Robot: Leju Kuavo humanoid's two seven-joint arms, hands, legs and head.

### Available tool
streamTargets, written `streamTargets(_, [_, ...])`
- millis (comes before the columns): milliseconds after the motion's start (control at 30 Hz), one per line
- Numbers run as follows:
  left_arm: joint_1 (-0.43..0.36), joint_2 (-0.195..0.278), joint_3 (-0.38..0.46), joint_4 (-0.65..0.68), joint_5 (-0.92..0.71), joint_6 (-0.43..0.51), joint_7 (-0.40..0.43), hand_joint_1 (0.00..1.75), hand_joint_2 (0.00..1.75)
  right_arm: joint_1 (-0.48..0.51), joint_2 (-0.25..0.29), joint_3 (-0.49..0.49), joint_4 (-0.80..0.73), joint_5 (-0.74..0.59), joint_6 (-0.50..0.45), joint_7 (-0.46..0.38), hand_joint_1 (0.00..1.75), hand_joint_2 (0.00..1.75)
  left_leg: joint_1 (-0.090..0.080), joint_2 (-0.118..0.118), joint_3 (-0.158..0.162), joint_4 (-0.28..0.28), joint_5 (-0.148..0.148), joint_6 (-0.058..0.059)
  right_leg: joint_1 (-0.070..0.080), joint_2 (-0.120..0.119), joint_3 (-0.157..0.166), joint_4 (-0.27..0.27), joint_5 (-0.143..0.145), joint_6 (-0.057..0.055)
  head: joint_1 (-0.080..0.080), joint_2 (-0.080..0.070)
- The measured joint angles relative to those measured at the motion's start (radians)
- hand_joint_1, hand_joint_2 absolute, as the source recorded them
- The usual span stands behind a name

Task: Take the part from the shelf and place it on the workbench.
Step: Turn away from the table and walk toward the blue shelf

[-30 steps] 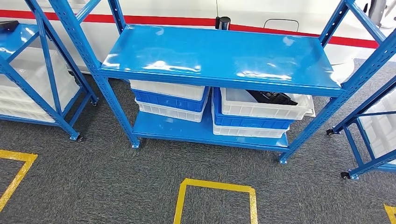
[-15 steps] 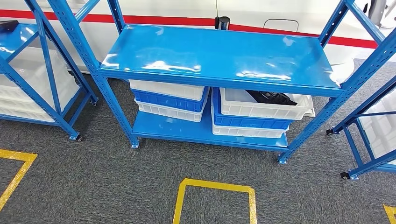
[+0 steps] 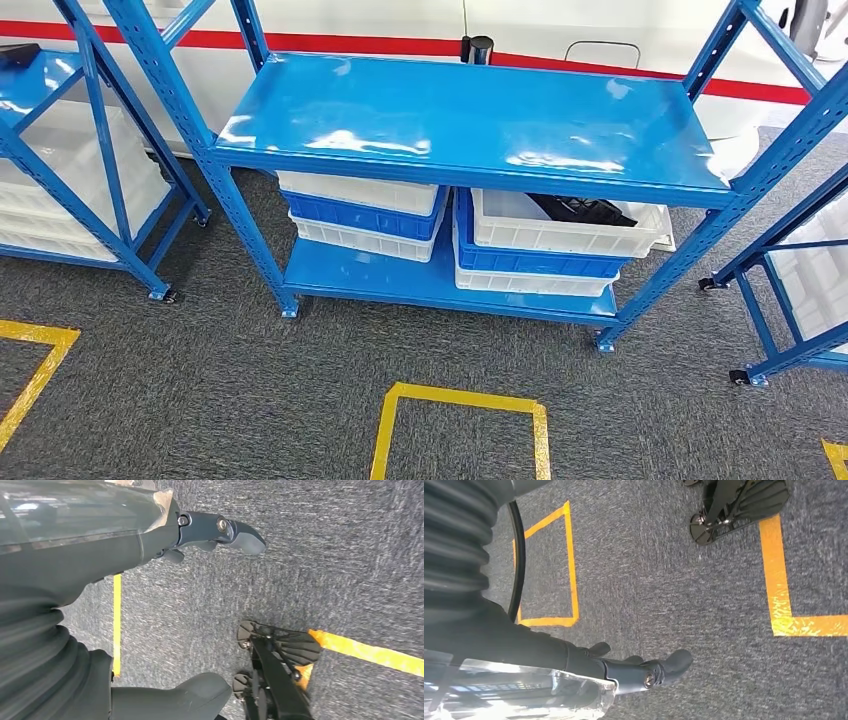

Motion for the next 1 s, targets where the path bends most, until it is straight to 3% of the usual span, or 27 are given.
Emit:
streamTargets(167, [0.032, 0.026, -0.129, -0.024, 0.104, -0.020, 0.020, 0.00, 1.75, 0.026, -0.018, 0.053, -0.025, -0.050, 0.047, -0.014, 0.00, 1.75, 0.000, 0.000, 0.000, 0.000, -0.001, -0.001, 0.000, 0.000, 0.000, 0.000, 0.000, 0.000, 0.000, 0.000])
streamTargets(300, [0.057, 0.043, -0.228, -0.042, 0.184, -0.035, 0.036, 0.00, 0.00, 0.047, -0.032, 0.093, -0.045, -0.089, 0.083, -0.027, 0.00, 0.00, 0.000, 0.000, 0.000, 0.000, -0.001, -0.001, 0.000, 0.000, 0.000, 0.000, 0.000, 0.000, 0.000, 0.000])
streamTargets(633, [0.109, 0.083, -0.438, -0.082, 0.375, -0.072, 0.073, 0.00, 0.00, 0.088, -0.060, 0.181, -0.085, -0.180, 0.168, -0.056, 0.00, 0.00, 0.000, 0.000, -0.001, 0.000, -0.001, -0.001, 0.000, 0.000, 0.000, 0.000, -0.001, 0.000, 0.000, 0.000])
streamTargets(1000, [0.118, 0.092, -0.493, -0.093, 0.393, -0.076, 0.074, 0.00, 0.00, 0.097, -0.068, 0.206, -0.098, -0.188, 0.174, -0.059, 0.00, 0.00, 0.000, 0.000, 0.000, 0.000, -0.001, -0.001, 0.000, 0.000, 0.000, 0.000, -0.001, 0.000, 0.000, 0.000])
